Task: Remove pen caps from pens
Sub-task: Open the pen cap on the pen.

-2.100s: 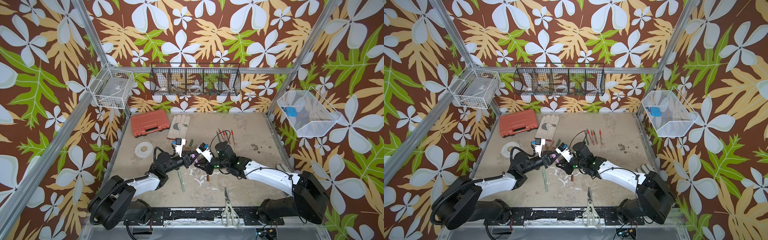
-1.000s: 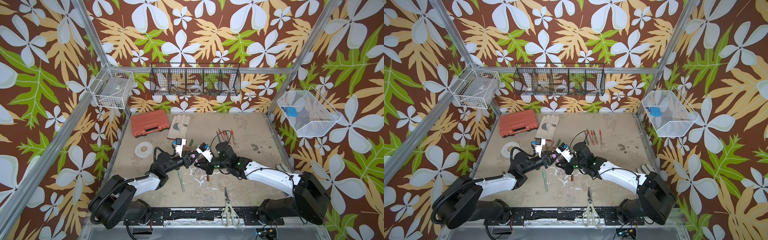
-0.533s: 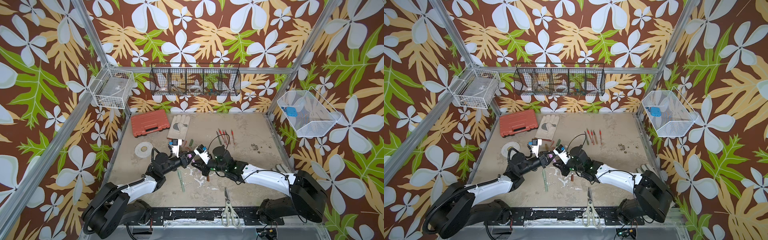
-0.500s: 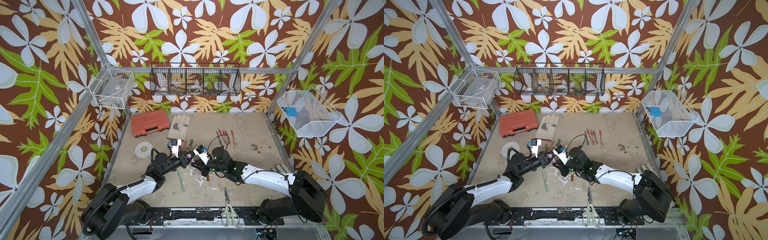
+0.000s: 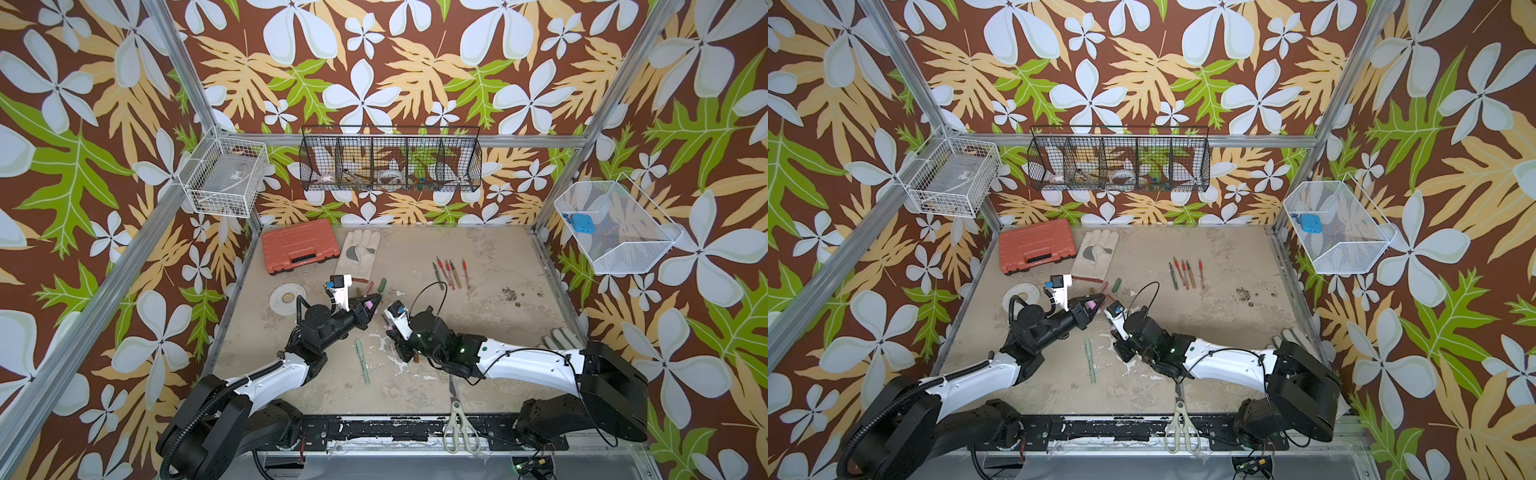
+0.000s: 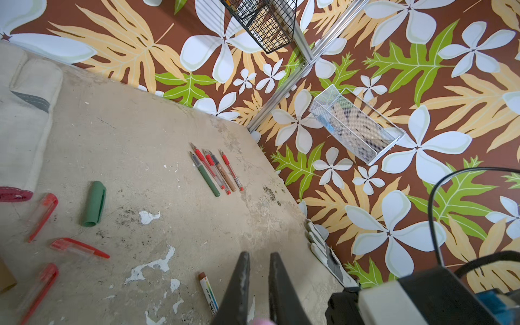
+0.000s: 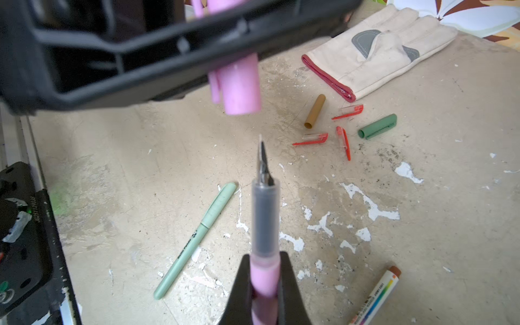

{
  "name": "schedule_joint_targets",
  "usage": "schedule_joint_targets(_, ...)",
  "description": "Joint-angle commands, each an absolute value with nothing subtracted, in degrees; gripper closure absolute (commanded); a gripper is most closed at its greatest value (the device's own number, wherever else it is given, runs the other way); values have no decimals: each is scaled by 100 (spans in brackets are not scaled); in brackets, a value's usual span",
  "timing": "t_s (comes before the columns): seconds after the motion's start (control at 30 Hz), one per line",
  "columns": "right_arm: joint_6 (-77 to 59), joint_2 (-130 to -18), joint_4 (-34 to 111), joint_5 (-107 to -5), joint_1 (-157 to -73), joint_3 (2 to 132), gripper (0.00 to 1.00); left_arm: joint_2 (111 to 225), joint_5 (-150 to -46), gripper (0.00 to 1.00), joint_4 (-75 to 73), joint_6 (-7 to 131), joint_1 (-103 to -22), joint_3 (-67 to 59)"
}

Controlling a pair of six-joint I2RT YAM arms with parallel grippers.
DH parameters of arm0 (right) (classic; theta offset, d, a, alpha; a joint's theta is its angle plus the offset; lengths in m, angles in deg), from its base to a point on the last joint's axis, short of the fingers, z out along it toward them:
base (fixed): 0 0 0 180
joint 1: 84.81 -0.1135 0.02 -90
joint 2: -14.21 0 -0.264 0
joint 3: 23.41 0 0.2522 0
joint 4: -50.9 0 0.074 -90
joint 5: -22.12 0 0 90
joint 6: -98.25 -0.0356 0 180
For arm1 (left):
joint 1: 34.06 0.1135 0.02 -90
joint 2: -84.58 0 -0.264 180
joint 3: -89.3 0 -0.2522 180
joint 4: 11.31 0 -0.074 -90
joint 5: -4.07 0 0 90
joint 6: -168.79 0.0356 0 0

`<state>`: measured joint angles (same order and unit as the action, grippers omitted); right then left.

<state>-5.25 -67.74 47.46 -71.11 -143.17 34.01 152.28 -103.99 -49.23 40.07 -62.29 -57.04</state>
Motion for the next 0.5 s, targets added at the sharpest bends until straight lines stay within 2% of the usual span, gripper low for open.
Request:
schedule_joint_targets(0.0,-609,-6720,4849,-6990,-14228,3361,100,15159,-10294,100,-5007,4091,-6192,-5706)
schedule_joint_targets(0.47,-752,-6272,4854,-6728,-13899,3228,100,15041,-9803,100,-3873,4597,-6192,-5425)
